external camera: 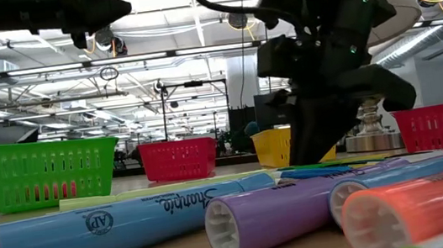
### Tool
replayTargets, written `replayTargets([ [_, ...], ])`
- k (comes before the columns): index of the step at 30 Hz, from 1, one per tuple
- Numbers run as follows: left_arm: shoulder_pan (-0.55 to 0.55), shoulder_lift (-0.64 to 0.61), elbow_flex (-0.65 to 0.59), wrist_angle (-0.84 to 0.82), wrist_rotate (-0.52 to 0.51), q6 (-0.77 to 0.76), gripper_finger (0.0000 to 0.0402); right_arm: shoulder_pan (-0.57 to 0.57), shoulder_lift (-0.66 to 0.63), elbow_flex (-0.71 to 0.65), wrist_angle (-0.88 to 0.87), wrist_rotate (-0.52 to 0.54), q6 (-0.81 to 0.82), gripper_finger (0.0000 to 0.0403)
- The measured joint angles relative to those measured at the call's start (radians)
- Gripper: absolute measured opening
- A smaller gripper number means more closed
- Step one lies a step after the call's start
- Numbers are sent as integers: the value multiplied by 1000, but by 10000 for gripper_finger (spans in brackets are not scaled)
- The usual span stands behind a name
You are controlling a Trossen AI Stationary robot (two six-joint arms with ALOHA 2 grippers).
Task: Pick & Place Markers
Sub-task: Put the top green marker into the left red bin
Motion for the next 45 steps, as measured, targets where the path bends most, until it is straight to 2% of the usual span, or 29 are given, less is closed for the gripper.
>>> replayTargets([
  [4, 0, 0, 0, -6, 0, 0, 37, -1, 2, 11, 32, 7, -37, 26],
  [7, 0, 0, 0, -8, 0, 0, 37, 8, -3, 54, 9, 88, -58, 23],
  [10, -4, 0, 0, -13, 0, -6, 37, 12, -12, 133, -29, 156, -108, 14],
  [15, -12, 0, 0, -15, 0, -1, 37, 19, -17, 281, -154, 188, -179, 14],
  [20, -15, 0, 0, -16, 0, 0, 37, -3, -18, 419, -199, 263, -326, 14],
  [27, -15, 0, 0, -38, 0, 0, 37, -127, -19, 544, -238, 320, -706, 14],
  [31, -15, 0, 0, -38, 0, 0, 37, -218, -19, 549, -194, 258, -913, 14],
  [37, -15, 0, 0, -37, -1, 29, 37, -298, 17, 548, -214, 34, -1104, 14],
  [45, -14, 0, 0, -36, -38, 89, 37, -326, 172, 548, -68, -30, -1259, 14],
])
